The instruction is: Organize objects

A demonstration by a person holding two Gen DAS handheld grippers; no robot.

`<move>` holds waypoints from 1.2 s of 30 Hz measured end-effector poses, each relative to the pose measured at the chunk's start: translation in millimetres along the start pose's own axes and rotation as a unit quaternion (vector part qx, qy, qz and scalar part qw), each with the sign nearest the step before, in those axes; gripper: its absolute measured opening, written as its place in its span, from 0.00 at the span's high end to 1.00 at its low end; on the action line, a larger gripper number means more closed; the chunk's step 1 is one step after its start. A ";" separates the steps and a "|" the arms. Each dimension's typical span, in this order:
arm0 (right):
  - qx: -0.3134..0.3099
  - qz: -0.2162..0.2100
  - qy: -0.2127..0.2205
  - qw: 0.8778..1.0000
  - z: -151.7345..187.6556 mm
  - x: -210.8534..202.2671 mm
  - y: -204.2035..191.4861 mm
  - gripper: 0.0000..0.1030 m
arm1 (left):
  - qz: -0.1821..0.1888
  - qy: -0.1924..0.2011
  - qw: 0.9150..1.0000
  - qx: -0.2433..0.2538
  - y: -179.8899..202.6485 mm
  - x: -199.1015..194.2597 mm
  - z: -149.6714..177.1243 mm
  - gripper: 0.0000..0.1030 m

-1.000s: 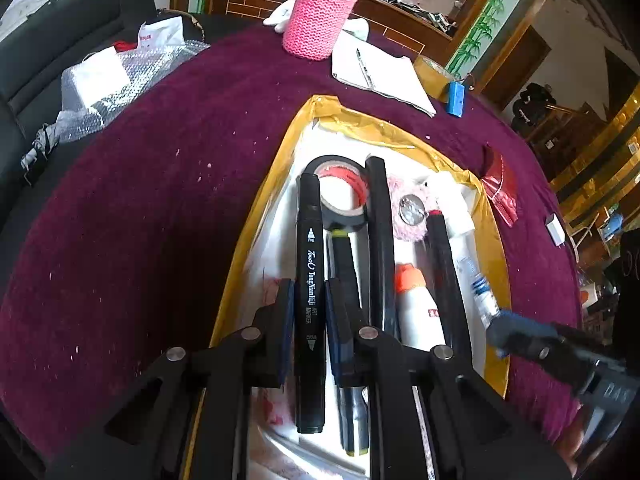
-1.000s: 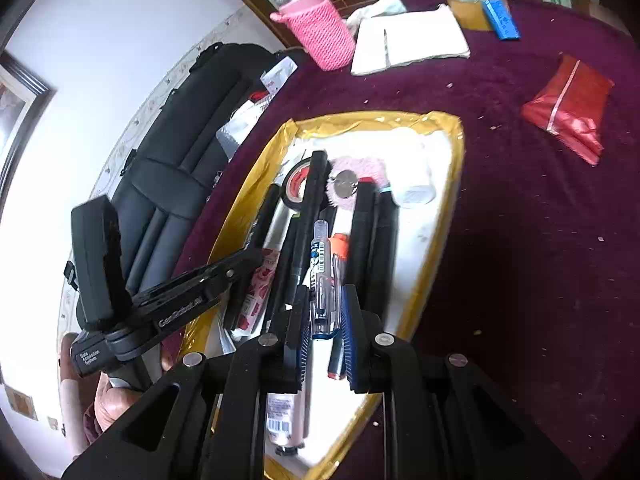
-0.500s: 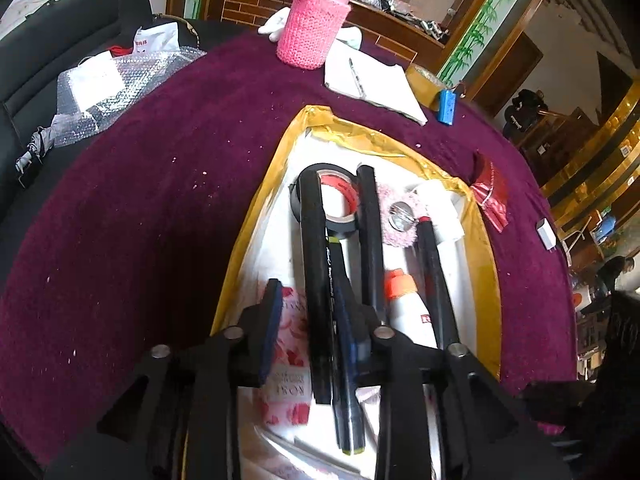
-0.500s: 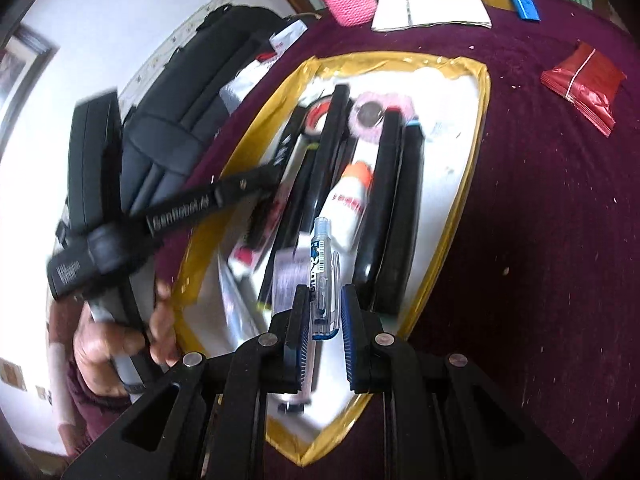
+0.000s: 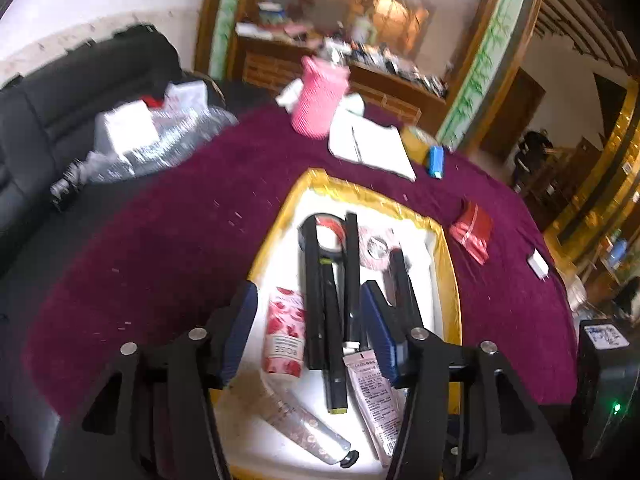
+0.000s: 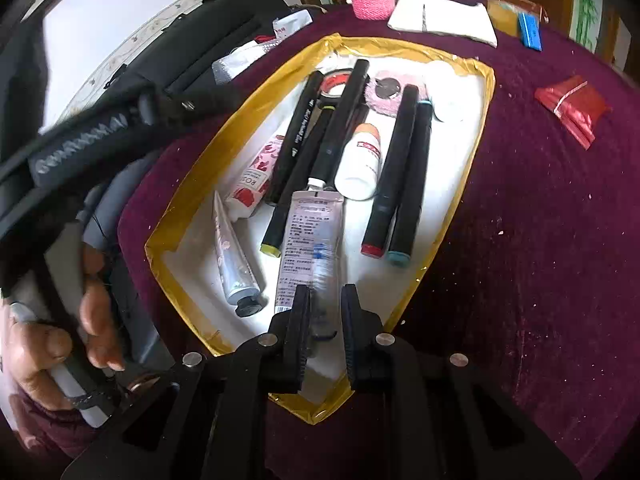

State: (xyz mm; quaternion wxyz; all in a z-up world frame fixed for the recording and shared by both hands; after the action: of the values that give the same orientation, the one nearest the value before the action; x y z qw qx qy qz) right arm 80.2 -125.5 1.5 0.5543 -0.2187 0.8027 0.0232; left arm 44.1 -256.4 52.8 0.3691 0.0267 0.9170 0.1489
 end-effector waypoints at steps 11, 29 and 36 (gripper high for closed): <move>-0.040 0.014 0.091 0.995 7.9 -41.3 -11.3 0.53 | -0.163 0.127 0.978 0.029 6.1 -62.4 2.8 0.26; -0.007 0.097 0.193 0.976 25.1 -78.8 32.8 0.36 | -0.131 0.138 0.981 0.038 55.0 -78.2 22.2 0.16; -0.031 0.140 0.211 0.967 29.2 -79.4 32.2 0.34 | -0.153 0.142 0.977 0.053 63.4 -82.3 31.6 0.16</move>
State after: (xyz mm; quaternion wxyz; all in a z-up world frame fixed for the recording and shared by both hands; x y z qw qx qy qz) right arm 116.8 -62.4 55.1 0.3565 -0.1209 0.9231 0.0792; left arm 121.6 -201.0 104.8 0.2515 -0.1157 0.9599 0.0439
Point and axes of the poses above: each gripper's, at about its wrist camera, not at the fingertips, and x roughly the way its jaws point, y to its right, z to its underside, the point moved 5 cm from there along x, roughly the way its jaws point, and after that the axes turned 4 degrees about z, right-handed, at the moved point
